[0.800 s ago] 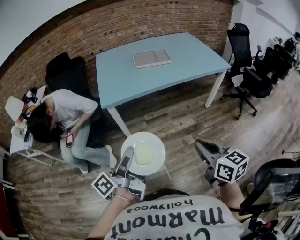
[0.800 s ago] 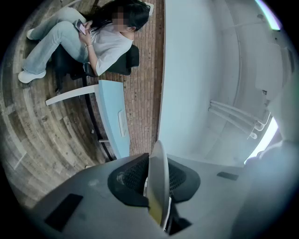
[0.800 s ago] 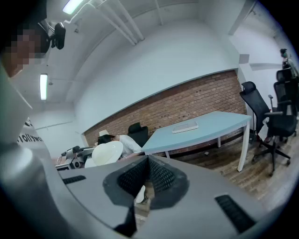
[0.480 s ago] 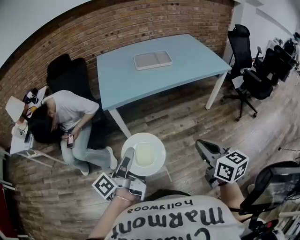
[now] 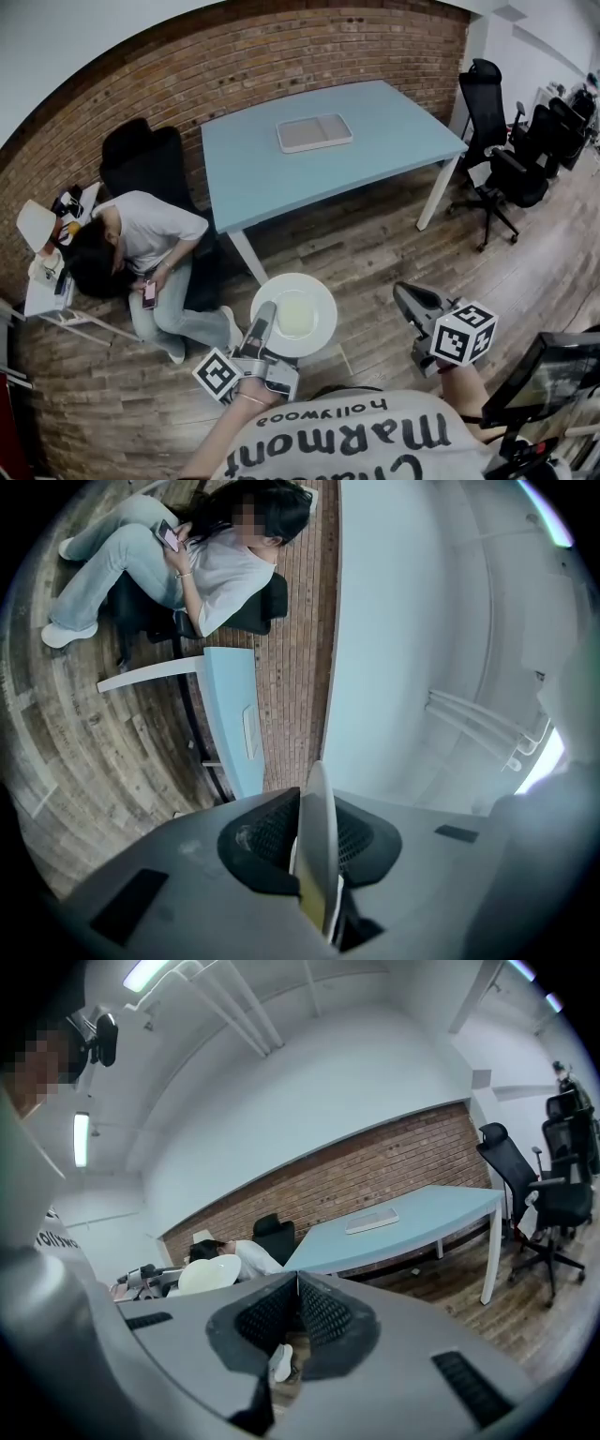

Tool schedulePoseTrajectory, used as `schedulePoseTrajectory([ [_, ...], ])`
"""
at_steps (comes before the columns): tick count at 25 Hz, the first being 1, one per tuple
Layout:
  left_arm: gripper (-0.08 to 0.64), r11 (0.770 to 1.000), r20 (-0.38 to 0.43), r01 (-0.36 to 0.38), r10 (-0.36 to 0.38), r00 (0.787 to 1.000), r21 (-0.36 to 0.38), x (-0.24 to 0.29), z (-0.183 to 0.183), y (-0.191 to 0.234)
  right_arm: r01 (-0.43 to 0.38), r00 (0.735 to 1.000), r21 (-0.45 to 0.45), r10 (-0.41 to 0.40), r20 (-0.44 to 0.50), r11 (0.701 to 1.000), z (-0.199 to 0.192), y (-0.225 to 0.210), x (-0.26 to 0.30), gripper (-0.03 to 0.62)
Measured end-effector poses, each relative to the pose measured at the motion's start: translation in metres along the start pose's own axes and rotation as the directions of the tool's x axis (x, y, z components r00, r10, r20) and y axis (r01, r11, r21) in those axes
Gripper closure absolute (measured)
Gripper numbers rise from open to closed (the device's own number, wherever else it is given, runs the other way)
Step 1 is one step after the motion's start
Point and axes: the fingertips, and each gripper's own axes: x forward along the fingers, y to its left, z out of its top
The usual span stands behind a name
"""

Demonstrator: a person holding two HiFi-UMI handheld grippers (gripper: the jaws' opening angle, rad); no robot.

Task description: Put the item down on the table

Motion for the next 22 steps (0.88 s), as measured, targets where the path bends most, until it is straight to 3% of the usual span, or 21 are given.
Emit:
schedulePoseTrajectory([
  [4, 0.522, 1.0, -0.015, -0.001, 0.0, 1.0, -0.015, 0.002, 0.009, 0.005, 0.005, 1.0, -0.042, -0.005, 0.01, 0.999, 0.004, 0.012, 0.013, 0.581],
  [10, 0.522, 1.0, -0.043, -0.009, 0.008, 0.999, -0.026, 0.008, 0.018, 0.015, 0.027, 1.0, -0.023, -0.027, 0.004, 0.999, -0.005, 0.013, 0.018, 0.581],
  [15, 0.52, 0.999, -0.048, -0.018, 0.016, 0.999, -0.047, 0.022, 0.023, 0.024, 0.05, 0.999, 0.019, -0.05, -0.004, 0.999, -0.007, -0.004, 0.023, 0.581],
  [22, 0.52, 0.999, -0.008, -0.025, 0.024, 1.0, -0.048, 0.066, 0.04, 0.038, 0.023, 1.0, 0.028, -0.022, -0.02, 0.999, 0.006, -0.04, 0.063, 0.581],
])
